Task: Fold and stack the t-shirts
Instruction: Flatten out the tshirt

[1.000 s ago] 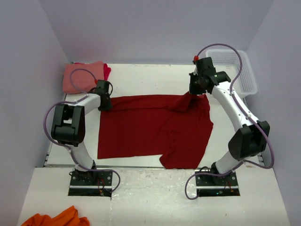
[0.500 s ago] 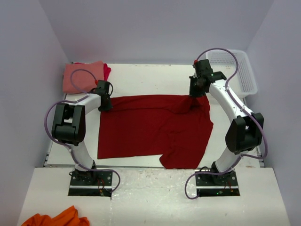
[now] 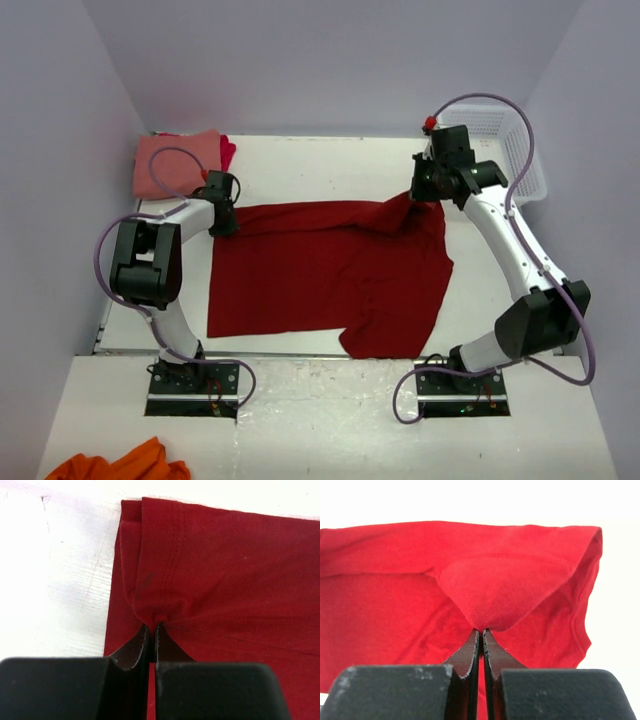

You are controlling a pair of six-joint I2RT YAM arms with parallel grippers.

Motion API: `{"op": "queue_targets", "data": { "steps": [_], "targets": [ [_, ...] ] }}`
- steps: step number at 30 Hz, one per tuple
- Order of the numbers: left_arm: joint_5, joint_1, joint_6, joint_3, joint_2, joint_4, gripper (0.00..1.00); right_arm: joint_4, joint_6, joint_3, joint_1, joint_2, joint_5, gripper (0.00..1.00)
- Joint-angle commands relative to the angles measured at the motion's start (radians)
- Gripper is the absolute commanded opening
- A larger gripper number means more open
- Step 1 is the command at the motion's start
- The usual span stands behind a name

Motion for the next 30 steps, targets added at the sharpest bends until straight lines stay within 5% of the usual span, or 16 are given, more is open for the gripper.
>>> {"op": "queue_targets", "data": {
  "steps": [1,7,10,16,24,30],
  "targets": [
    [-0.026,-0.004,-0.023,0.027,-0.017,0.023,0.0,0.038,-0.017,0.115,-0.006,0.119,-0.016,0.0],
    [-0.015,-0.004,-0.019,0.115,0.046,-0.014,0.0,-0.152,-0.05,0.672,-0.041,0.49,-0.044,0.0],
    [-0.021,-0.004,-0.014,0.12,0.047,-0.012,0.0,-0.192,-0.053,0.742,-0.044,0.562,-0.058,0.0],
    [-0.007,-0.009,-0.011,0.1,0.04,-0.008,0.0,-0.057,-0.03,0.44,-0.041,0.44,-0.07,0.0],
    [-0.022,-0.015,-0.008,0.012,-0.045,0.014,0.0,0.119,0.015,-0.2,0.049,-0.149,0.017,0.0],
    [-0.021,-0.02,-0.012,0.052,-0.014,0.005,0.0,0.067,0.003,-0.148,0.049,-0.183,0.014,0.0]
  ]
}}
